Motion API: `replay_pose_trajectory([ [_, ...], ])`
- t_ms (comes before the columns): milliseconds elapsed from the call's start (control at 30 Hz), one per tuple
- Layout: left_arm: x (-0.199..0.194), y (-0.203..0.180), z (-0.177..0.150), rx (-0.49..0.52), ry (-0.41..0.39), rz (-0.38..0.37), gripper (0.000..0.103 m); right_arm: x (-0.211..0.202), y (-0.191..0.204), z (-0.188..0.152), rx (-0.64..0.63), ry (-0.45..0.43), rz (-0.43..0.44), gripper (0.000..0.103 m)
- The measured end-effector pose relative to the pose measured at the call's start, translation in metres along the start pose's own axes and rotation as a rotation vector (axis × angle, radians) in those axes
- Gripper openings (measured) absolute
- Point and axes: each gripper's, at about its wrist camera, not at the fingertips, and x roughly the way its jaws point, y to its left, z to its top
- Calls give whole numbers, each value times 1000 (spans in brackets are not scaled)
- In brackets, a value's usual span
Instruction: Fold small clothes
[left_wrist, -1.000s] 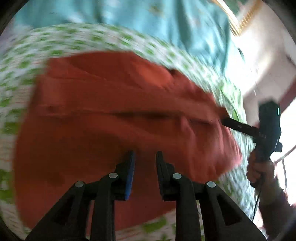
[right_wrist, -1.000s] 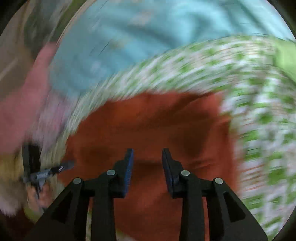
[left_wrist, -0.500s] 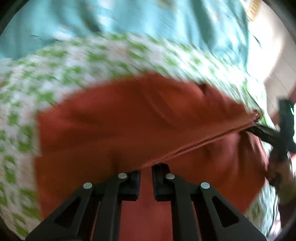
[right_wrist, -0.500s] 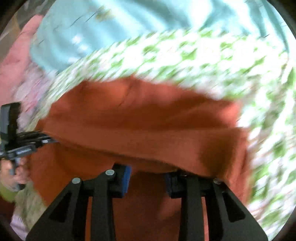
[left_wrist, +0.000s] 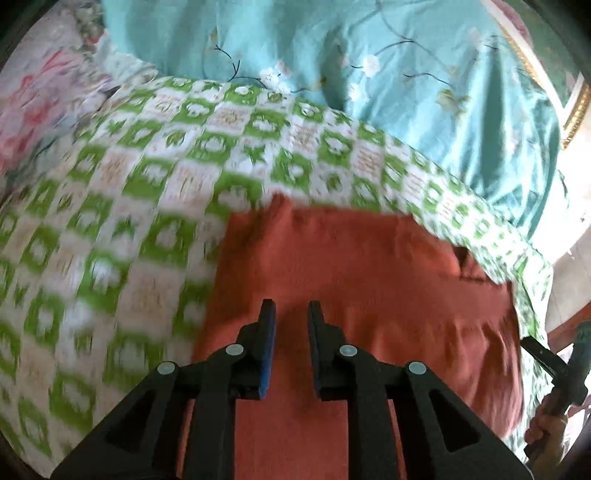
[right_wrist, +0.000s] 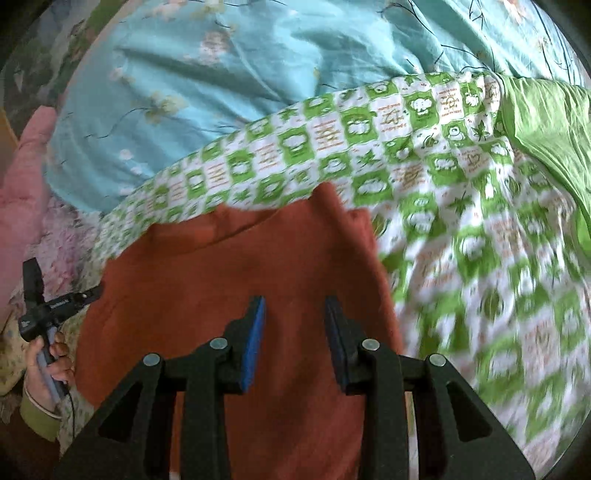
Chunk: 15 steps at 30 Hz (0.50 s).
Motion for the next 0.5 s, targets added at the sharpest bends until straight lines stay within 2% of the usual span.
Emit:
replay_pose_trajectory([
  [267,-59,-8,-85,-44,-3,-71,27,-29,31,-52,-28,17,52,40],
  [500,-77,-12,-136,-99,28,-116,34,-41,48,-91,-10,44,78,43],
])
